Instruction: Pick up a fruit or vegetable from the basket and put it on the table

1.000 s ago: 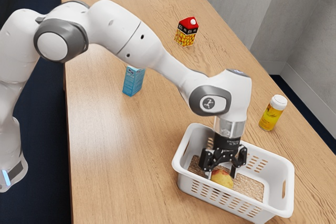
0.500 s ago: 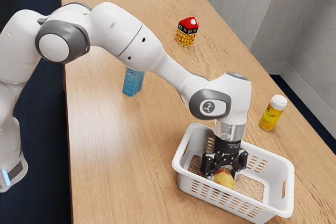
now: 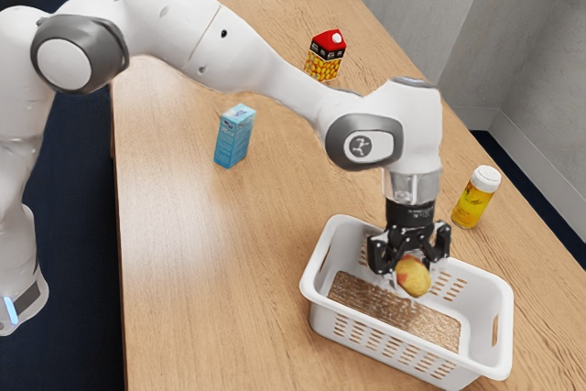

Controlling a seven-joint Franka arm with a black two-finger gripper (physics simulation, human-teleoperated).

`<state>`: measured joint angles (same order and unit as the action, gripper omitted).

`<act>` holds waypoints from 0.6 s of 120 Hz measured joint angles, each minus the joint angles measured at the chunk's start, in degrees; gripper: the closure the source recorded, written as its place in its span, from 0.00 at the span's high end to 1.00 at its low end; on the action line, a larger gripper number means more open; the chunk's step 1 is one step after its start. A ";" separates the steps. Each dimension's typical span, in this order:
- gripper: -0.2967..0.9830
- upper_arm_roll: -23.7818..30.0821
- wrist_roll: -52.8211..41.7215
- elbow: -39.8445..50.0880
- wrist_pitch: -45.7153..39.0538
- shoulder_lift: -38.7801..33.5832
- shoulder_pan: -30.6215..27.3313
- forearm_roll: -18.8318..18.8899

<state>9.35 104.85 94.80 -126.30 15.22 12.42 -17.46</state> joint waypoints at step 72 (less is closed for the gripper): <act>0.73 -8.33 -5.75 -4.60 4.34 -12.04 -15.89 5.28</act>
<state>1.02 99.11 90.20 -121.96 3.18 -3.48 -12.18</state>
